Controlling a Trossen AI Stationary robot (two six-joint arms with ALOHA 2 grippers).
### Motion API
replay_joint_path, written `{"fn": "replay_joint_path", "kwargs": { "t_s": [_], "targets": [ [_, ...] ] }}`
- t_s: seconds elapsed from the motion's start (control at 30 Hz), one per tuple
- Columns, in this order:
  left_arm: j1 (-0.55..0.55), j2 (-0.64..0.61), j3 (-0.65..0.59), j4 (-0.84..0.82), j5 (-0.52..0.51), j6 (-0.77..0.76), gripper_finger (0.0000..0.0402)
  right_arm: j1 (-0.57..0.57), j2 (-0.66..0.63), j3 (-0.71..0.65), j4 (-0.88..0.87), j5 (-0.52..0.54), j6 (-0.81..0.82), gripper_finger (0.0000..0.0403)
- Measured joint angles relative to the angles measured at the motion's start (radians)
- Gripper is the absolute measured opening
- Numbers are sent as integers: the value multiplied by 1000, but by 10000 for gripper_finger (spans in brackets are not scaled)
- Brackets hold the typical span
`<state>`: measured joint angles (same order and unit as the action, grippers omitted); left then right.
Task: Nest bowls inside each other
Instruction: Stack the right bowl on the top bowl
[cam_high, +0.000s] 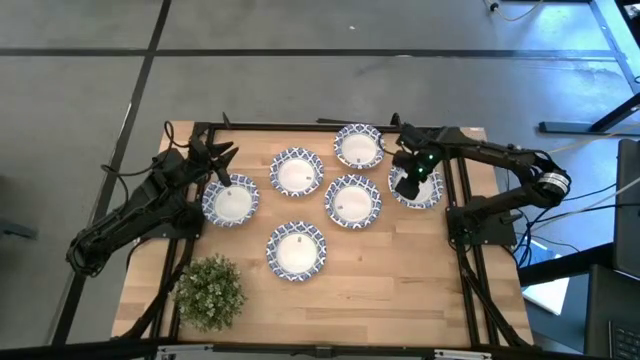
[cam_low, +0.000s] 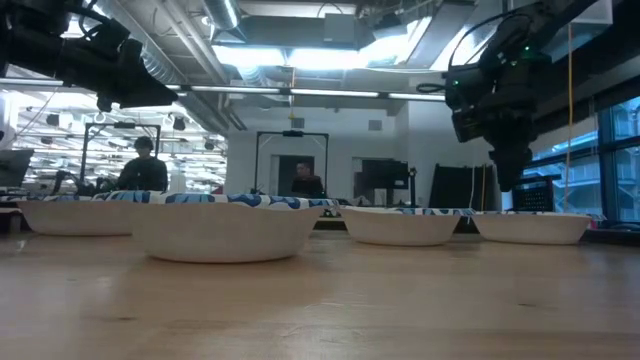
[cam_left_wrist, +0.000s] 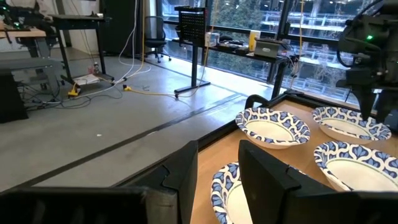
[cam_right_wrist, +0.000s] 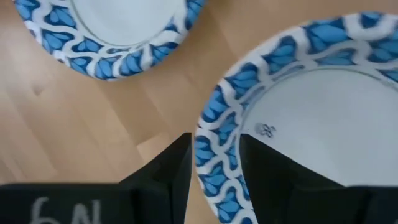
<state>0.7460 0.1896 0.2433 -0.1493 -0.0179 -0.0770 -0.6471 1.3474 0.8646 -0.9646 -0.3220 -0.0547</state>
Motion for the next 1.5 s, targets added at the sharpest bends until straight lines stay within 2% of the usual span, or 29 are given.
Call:
{"fn": "replay_joint_path", "kwargs": {
  "t_s": [0.37,0.6,0.93,0.97,1.07,1.13,1.5],
  "targets": [
    [0,0,0,0,0,0,111,53,0,0,140,4,43,136],
    [0,0,0,0,0,0,111,53,0,0,145,6,98,135],
    [0,0,0,0,0,0,111,52,0,0,97,7,23,136],
    [0,0,0,0,0,0,111,52,0,0,82,20,29,137],
    [0,0,0,0,0,1,111,63,0,0,46,170,58,144],
    [0,0,0,0,0,1,111,65,0,-1,41,221,44,146],
    [0,0,0,0,0,1,111,67,-1,-1,35,196,1,147]
  ]
}}
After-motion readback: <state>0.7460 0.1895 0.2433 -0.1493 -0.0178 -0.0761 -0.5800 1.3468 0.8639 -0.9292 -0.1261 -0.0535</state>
